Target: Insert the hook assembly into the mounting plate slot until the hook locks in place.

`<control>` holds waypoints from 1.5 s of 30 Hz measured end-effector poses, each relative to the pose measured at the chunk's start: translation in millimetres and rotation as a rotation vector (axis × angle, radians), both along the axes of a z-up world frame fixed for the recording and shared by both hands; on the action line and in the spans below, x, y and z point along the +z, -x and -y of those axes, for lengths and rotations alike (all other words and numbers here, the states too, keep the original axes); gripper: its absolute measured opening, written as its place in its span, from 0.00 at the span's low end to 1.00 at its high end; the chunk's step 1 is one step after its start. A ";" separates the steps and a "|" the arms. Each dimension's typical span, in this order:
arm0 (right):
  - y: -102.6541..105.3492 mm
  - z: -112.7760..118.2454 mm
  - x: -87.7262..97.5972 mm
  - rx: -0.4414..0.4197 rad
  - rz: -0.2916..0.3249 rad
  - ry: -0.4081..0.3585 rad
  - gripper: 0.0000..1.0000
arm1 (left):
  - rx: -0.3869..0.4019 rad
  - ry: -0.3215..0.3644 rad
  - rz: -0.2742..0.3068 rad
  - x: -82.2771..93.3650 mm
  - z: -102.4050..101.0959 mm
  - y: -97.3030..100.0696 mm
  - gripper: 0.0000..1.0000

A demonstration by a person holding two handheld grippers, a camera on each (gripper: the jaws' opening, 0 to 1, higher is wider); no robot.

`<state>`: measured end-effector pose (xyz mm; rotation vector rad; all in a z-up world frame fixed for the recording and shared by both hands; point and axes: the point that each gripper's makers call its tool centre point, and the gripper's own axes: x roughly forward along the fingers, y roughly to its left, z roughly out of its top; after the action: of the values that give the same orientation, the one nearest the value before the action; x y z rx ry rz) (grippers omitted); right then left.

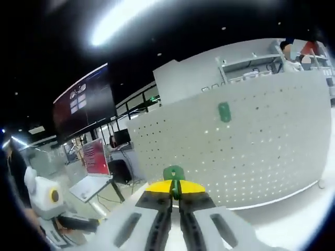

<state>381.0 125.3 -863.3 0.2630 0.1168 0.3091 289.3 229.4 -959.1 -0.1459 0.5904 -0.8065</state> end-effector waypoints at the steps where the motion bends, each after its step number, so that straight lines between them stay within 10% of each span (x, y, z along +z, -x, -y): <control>1: -2.5 3.1 0.9 -0.007 0.002 0.001 0.00 | 0.002 0.002 -0.001 -0.1 0.0 -0.4 1.00; 17: -57.2 77.3 21.6 -0.188 0.055 0.015 0.00 | 0.005 -0.008 -0.021 -8.9 -6.9 -5.0 0.97; 45: -105.9 128.1 69.5 -0.334 0.168 0.013 0.00 | 0.036 -0.024 -0.063 -23.0 -17.1 -8.0 0.94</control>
<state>487.0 -2.8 -793.8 0.2382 -0.0914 -0.0024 297.3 246.5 -982.1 -0.1596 0.6546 -0.7613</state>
